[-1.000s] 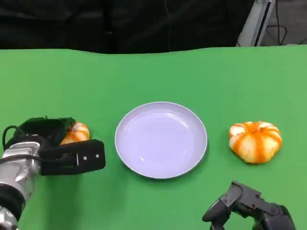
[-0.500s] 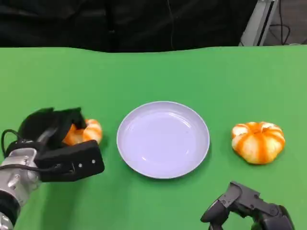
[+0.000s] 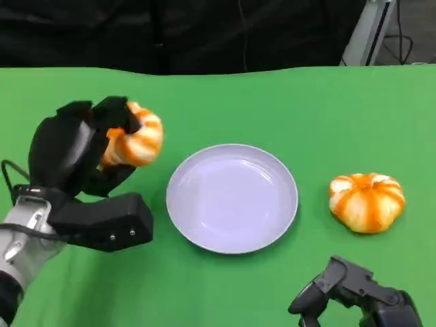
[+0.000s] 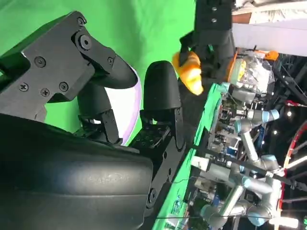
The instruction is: Grasp the bread from the table and place it into the plate.
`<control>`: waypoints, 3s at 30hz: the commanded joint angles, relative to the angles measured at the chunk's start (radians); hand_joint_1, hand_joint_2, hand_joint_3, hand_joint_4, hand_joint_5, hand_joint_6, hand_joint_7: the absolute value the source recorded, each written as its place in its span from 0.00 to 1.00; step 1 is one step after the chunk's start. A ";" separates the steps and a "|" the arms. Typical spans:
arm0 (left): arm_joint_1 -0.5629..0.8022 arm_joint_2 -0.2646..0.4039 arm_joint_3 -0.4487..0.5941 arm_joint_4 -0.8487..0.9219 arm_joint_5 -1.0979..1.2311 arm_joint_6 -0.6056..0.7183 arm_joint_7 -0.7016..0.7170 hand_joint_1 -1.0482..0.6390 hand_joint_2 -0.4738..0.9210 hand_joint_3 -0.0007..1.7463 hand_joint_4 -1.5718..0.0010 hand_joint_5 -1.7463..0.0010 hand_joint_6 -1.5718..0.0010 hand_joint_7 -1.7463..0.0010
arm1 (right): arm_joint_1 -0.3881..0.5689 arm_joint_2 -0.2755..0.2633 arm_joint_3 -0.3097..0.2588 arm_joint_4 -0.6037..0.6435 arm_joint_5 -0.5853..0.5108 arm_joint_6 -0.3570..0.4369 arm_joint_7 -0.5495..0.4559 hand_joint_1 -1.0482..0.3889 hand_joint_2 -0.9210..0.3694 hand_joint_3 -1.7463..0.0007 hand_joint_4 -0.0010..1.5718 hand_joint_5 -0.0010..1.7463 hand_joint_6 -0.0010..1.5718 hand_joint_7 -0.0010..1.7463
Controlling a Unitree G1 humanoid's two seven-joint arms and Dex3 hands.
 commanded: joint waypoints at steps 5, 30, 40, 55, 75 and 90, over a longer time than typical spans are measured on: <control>0.038 -0.071 0.027 -0.198 -0.150 0.005 -0.278 0.56 0.51 0.85 0.40 0.00 0.51 0.03 | 0.002 -0.010 -0.006 0.002 0.011 -0.002 0.002 0.68 0.44 0.27 0.46 0.92 0.50 0.76; -0.095 -0.180 -0.087 -0.099 -0.075 0.249 -0.757 0.16 1.00 0.16 0.98 0.94 0.94 1.00 | 0.006 -0.003 -0.004 0.005 -0.001 -0.009 -0.007 0.67 0.44 0.27 0.45 0.91 0.49 0.75; -0.058 -0.137 -0.110 -0.248 -0.045 0.325 -0.824 0.08 1.00 0.23 1.00 1.00 1.00 1.00 | 0.008 -0.008 -0.008 0.004 0.013 -0.010 -0.002 0.67 0.45 0.26 0.46 0.91 0.50 0.75; 0.324 -0.029 0.175 -0.783 -0.405 0.334 -0.926 0.26 1.00 0.20 0.85 0.92 0.86 0.95 | 0.009 0.002 0.000 -0.001 0.013 0.002 -0.002 0.66 0.43 0.28 0.44 0.92 0.49 0.76; 0.936 -0.303 0.432 -1.110 -0.859 0.259 -0.842 0.65 0.74 0.69 0.49 0.01 0.52 0.12 | 0.006 -0.023 -0.016 -0.013 0.026 0.006 0.012 0.66 0.42 0.29 0.45 0.92 0.49 0.76; 0.950 -0.294 0.424 -1.040 -0.818 0.150 -0.878 0.59 0.76 0.55 0.48 0.00 0.57 0.04 | 0.010 -0.031 -0.036 -0.018 0.044 0.008 0.023 0.65 0.44 0.28 0.45 0.91 0.50 0.75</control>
